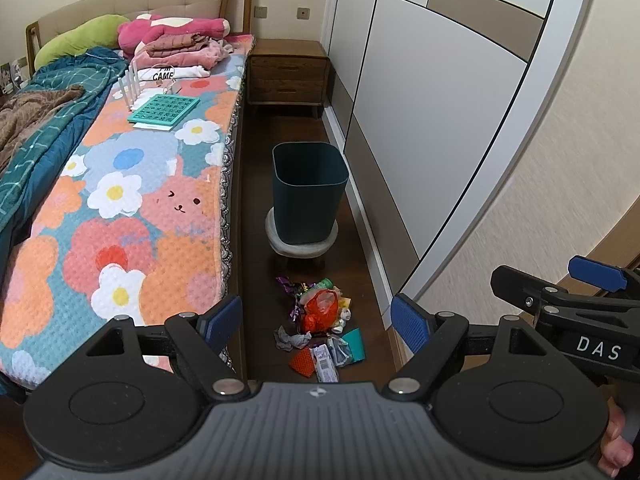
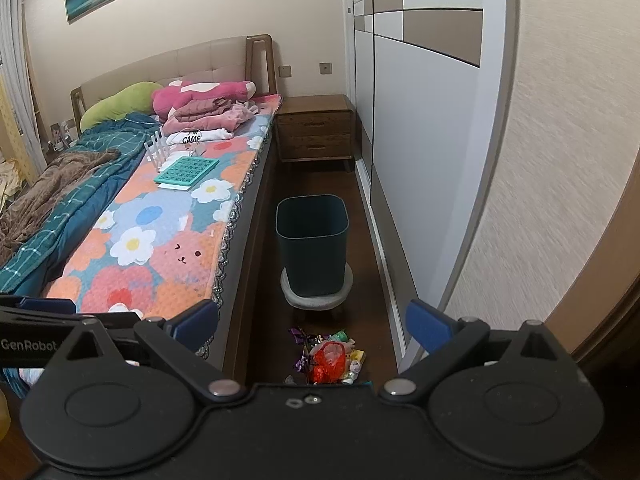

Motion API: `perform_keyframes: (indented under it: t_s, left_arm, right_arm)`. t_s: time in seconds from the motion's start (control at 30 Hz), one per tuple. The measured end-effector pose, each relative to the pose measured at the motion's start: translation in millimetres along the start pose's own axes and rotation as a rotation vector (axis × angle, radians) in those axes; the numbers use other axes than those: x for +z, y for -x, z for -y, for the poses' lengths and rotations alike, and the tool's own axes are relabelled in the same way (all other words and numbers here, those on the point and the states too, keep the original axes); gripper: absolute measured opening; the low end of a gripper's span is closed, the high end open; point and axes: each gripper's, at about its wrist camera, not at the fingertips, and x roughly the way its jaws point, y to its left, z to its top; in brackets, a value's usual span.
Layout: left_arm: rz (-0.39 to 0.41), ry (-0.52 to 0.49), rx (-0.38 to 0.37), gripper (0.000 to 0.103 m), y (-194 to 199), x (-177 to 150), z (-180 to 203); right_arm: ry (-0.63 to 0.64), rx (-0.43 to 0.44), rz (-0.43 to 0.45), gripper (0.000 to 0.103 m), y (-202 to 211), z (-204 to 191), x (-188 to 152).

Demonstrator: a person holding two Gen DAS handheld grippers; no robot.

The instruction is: Collect trash

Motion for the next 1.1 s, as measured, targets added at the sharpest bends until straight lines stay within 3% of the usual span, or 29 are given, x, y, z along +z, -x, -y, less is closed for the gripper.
perform_keyframes:
  t_s: [0.77,1.1]
  left_arm:
    - [0.003,-0.01,-0.011,0.082,-10.6,13.3,-4.5]
    - [-0.025,0.007,0.011,0.082,-43.3,28.2,2.5]
  right_arm:
    - [-0.012,-0.006,0.007,0.101,-6.8,11.0,3.7]
    - [0.007,0.028,-0.019,0.101,-43.3,27.0,15.7]
